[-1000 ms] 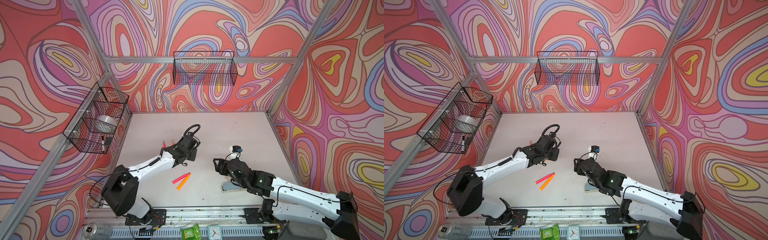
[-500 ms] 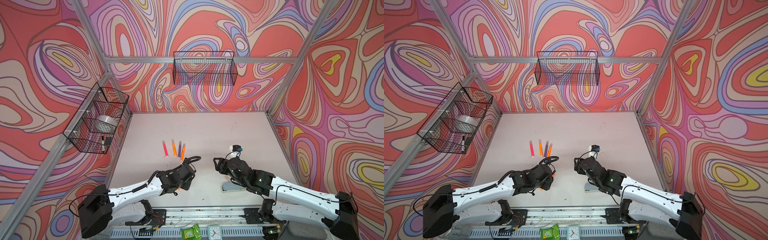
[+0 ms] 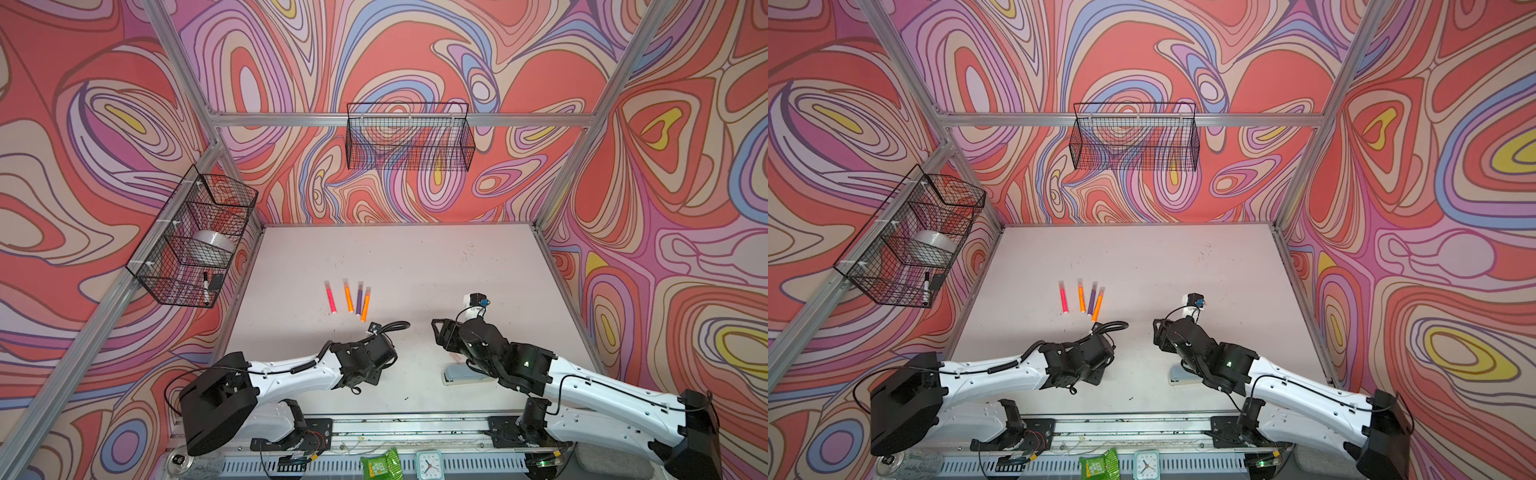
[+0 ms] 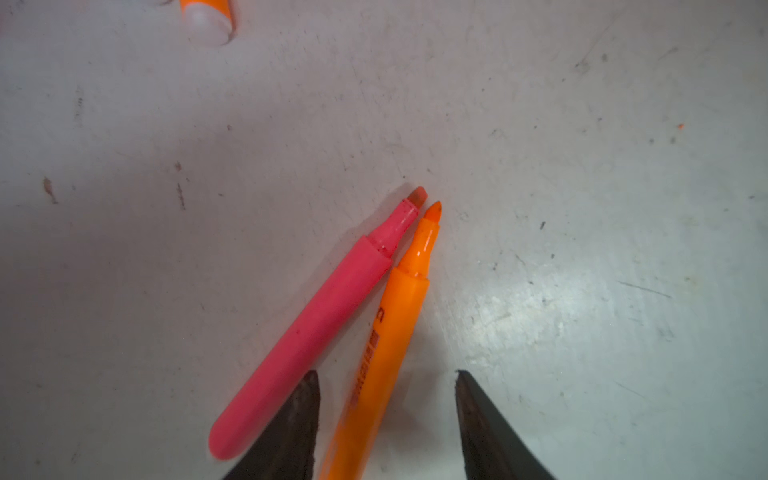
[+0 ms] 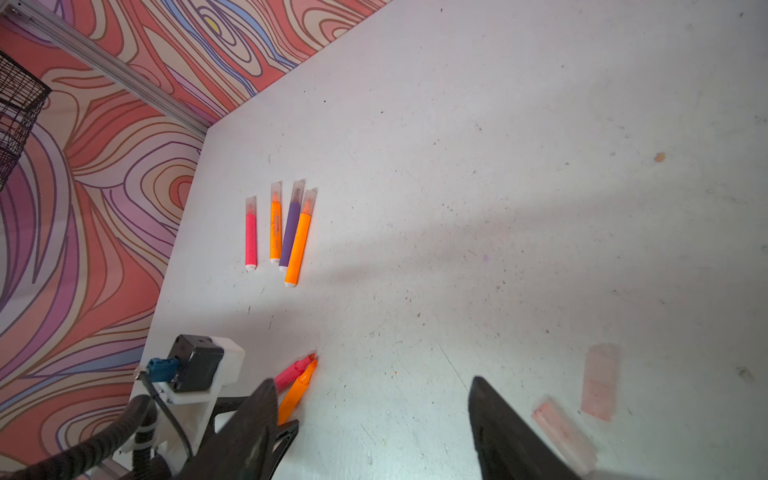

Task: Insert the pens into the pen caps

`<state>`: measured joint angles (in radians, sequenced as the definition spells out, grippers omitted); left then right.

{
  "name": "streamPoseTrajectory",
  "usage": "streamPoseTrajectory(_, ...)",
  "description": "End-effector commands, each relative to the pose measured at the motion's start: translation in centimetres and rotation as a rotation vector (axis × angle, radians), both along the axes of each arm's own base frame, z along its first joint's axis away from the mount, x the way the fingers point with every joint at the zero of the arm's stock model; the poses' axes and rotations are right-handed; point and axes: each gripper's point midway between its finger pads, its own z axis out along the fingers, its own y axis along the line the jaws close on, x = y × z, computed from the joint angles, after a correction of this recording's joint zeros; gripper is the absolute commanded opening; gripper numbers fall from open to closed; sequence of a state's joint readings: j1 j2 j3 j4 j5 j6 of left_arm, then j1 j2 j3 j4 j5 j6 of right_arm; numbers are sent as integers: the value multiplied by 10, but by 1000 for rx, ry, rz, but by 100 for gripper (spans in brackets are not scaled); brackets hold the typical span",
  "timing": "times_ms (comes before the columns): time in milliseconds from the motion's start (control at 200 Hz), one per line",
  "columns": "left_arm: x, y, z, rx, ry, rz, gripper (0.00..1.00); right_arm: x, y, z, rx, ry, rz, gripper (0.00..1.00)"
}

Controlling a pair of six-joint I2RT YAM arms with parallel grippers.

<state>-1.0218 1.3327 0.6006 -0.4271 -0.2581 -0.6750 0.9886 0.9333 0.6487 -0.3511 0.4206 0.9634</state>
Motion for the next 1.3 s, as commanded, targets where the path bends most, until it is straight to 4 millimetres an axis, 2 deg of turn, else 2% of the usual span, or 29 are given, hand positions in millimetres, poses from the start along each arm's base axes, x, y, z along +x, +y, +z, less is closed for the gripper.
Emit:
streamPoseTrajectory(0,-6,2,-4,26,35,26,49,-1,-6,-6,-16,10,-10,74)
streamPoseTrajectory(255,-17,4,-18,87,88,23,38,-2,-4,-10,-16,23,-9,74)
streamPoseTrajectory(511,-18,4,-22,96,93,25,8,-2,-6,-12,-12,26,-14,74)
streamPoseTrajectory(606,-14,-1,-17,74,72,17,6,-3,-6,-13,-6,29,-19,73)
streamPoseTrajectory(686,-8,-11,-6,38,42,-2,5,-3,-10,-13,8,29,-38,73)
streamPoseTrajectory(781,4,-30,18,-34,-20,-34,2,-4,-8,-11,52,18,-30,72)
streamPoseTrajectory(926,19,-64,70,-207,-136,-105,0,-3,17,-2,133,4,44,70)
streamPoseTrajectory(1066,24,-84,115,-354,-231,-172,1,-3,45,3,215,0,127,68)
streamPoseTrajectory(1197,24,-88,133,-387,-264,-203,2,-4,65,11,256,-11,190,67)
streamPoseTrajectory(1297,25,-90,133,-382,-264,-206,1,-6,75,17,285,-27,216,66)
